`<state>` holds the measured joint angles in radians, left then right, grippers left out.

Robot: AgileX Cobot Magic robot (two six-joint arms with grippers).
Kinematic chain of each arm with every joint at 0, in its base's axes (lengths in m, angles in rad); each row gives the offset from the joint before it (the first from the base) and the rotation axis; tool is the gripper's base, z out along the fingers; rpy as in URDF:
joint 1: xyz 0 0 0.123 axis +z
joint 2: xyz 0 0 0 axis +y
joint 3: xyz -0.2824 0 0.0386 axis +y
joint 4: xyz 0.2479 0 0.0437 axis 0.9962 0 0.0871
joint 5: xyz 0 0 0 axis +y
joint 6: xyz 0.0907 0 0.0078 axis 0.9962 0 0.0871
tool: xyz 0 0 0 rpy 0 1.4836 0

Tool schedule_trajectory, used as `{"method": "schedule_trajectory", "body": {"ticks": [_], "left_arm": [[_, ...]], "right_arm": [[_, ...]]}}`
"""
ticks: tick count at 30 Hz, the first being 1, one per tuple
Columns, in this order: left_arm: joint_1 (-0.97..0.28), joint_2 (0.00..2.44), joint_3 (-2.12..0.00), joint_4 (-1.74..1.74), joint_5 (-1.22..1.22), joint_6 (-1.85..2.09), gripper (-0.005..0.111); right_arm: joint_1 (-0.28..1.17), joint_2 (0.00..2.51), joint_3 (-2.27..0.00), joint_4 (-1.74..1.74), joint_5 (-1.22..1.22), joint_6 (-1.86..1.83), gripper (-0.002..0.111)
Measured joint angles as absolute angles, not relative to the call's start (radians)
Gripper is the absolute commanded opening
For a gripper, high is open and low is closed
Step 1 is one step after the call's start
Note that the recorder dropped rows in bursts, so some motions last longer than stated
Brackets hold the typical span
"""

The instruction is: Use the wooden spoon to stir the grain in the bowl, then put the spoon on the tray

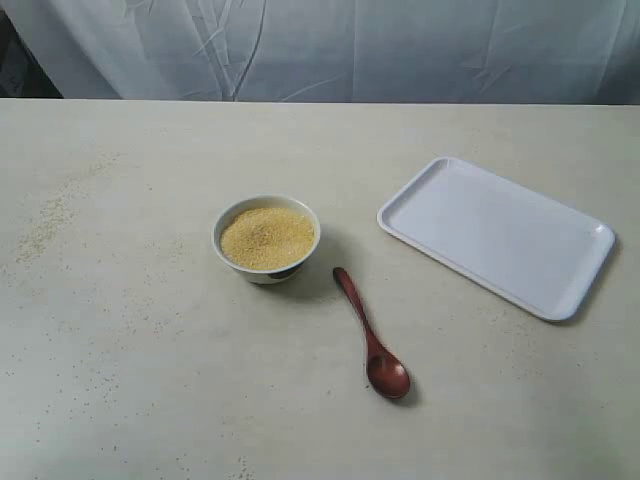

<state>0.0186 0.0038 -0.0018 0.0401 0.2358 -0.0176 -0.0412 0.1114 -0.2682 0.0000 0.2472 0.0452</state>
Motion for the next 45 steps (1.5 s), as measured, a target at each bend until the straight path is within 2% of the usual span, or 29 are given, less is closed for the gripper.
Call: {"method": "schedule_trajectory", "body": {"ticks": [4,14,23,30,40,43,45], "left_arm": [[0.019,0.004,-0.002,0.04,0.236,-0.018,0.0],[0.019,0.004,-0.002,0.04,0.236,-0.018,0.0],[0.019,0.004,-0.002,0.04,0.234,-0.018,0.0],[0.019,0.004,-0.002,0.04,0.234,-0.018,0.0],[0.019,0.004,-0.002,0.04,0.234,-0.018,0.0],[0.019,0.004,-0.002,0.04,0.234,-0.018,0.0],[0.019,0.004,-0.002,0.04,0.234,-0.018,0.0]], "right_arm": [[-0.041,0.271,-0.377,-0.005,0.478,0.045,-0.001],[-0.041,0.565,-0.416,0.205,0.526,0.0,-0.001],[-0.02,0.906,-0.617,0.297,0.754,-0.111,-0.001],[0.173,1.108,-0.678,0.297,0.84,-0.162,-0.001],[0.524,1.386,-0.826,0.297,0.734,-0.095,0.0],[0.588,1.488,-0.916,0.297,0.716,-0.083,0.013],[0.615,1.564,-0.976,0.297,0.699,-0.079,0.028]]}}
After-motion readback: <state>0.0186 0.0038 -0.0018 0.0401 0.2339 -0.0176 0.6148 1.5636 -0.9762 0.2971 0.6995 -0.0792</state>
